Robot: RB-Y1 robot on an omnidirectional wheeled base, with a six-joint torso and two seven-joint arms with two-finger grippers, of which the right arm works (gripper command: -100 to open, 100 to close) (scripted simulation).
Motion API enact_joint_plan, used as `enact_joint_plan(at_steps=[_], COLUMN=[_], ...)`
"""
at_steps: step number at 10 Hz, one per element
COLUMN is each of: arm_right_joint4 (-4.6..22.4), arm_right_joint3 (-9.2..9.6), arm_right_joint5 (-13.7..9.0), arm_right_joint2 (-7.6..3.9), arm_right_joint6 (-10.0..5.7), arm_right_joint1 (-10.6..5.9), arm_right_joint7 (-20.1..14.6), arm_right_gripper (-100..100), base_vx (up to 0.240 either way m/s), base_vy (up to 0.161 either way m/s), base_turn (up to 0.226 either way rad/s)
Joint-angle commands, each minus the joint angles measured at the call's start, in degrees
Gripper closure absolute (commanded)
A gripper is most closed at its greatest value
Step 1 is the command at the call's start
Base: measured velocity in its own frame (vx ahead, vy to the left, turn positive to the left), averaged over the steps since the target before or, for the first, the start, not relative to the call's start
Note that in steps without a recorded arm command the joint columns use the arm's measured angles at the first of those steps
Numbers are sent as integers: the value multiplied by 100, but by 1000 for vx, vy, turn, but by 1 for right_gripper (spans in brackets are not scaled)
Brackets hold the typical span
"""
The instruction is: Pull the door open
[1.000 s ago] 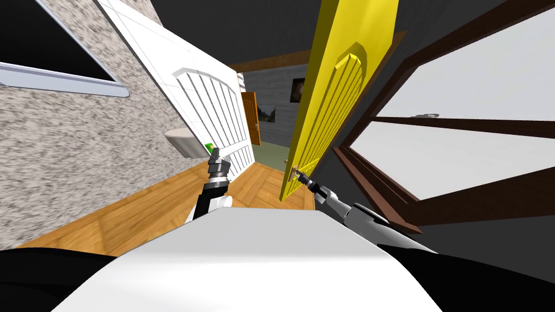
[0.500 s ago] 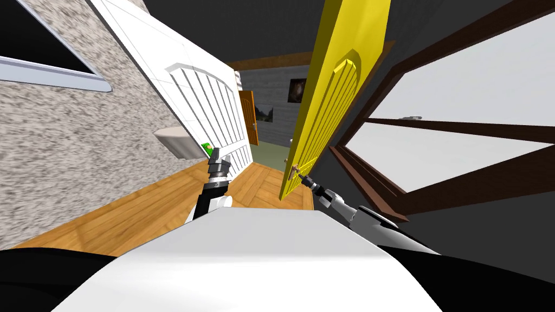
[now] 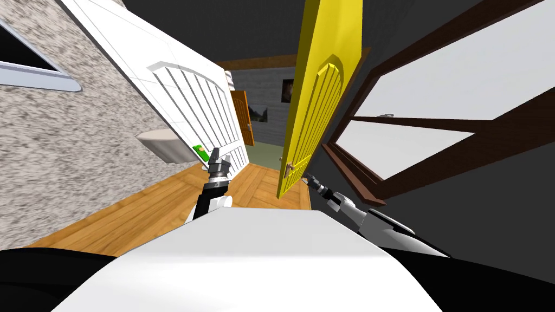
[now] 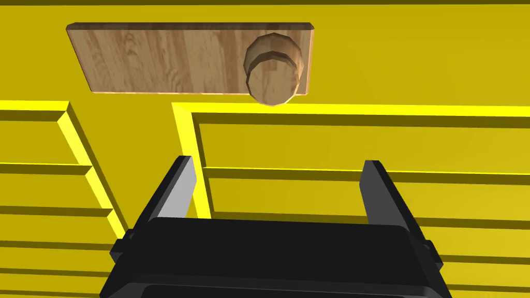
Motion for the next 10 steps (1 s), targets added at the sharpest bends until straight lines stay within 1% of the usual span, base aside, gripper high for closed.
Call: enact_joint_plan(at_steps=[1, 2, 5, 6, 7, 10], arm_right_joint4=[22, 28, 64, 85, 85, 85], arm_right_joint3=[-64, -81, -187, -160, -160, -160], arm_right_joint5=[4, 5, 12, 14, 14, 14], arm_right_joint2=[84, 106, 245, 230, 230, 230], arm_right_joint6=[142, 180, 416, 340, 340, 340], arm_right_joint1=[-61, -77, -177, -166, -166, -166], arm_right_joint7=[14, 18, 41, 36, 36, 36], arm_right_gripper=[-100, -100, -100, -100, 100, 100], base_vx=[82, 192, 167, 76, -5, -20], base_vy=[82, 135, 152, 67, -6, -21], base_turn=[135, 93, 93, 18, -16, 8])
